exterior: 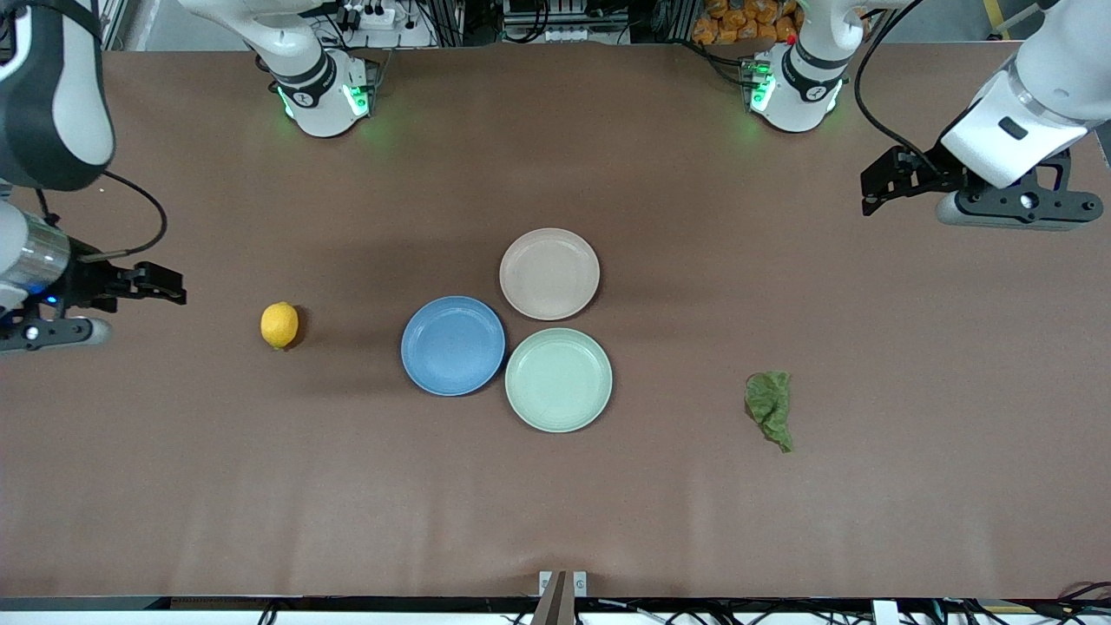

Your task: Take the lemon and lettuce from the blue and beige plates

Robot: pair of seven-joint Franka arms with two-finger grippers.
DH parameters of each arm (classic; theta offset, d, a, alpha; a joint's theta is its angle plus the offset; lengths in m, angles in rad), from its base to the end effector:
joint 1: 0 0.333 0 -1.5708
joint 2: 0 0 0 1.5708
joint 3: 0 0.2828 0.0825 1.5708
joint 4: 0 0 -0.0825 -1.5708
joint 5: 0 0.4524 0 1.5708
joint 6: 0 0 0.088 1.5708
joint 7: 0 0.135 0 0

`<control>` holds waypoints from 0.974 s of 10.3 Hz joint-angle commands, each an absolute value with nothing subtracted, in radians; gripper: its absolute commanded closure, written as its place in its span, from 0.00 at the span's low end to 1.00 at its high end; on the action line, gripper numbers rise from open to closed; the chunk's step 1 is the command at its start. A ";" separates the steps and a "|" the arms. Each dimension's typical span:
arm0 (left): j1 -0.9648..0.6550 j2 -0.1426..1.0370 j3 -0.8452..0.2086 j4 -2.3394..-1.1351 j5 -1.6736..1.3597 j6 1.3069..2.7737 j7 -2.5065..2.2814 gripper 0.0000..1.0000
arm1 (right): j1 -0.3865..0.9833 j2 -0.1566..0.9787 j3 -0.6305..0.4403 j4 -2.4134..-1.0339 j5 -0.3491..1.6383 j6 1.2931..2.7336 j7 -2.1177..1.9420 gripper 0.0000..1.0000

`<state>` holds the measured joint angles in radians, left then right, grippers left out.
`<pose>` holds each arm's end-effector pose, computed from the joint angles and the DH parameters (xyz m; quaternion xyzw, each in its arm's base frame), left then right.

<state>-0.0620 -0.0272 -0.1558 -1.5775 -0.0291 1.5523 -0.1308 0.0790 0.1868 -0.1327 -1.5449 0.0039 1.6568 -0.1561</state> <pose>0.5982 -0.1375 0.5747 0.9990 -0.0437 -0.0013 0.0124 0.6701 -0.0308 0.4643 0.9979 0.0516 -0.0375 0.0065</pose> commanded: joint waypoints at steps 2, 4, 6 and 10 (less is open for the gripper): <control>-0.057 -0.017 -0.153 -1.532 -0.043 1.520 -0.107 0.00 | 0.090 0.152 -0.156 -1.454 0.003 1.569 -0.143 0.00; -0.055 -0.017 -0.152 -1.531 -0.040 1.522 -0.115 0.00 | 0.091 0.102 -0.158 -1.447 0.000 1.540 -0.140 0.00; -0.055 -0.018 -0.147 -1.529 -0.038 1.525 -0.115 0.00 | 0.090 0.054 -0.160 -1.453 0.000 1.511 -0.095 0.00; -0.043 -0.017 -0.147 -1.496 -0.038 1.528 -0.115 0.00 | 0.091 0.029 -0.160 -1.453 0.014 1.538 -0.091 0.00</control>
<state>-0.0498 -0.0242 -0.1473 -1.5267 -0.0291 1.5463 -0.1308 0.0807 0.0501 -0.1529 -1.4380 0.0065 1.5243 -0.1100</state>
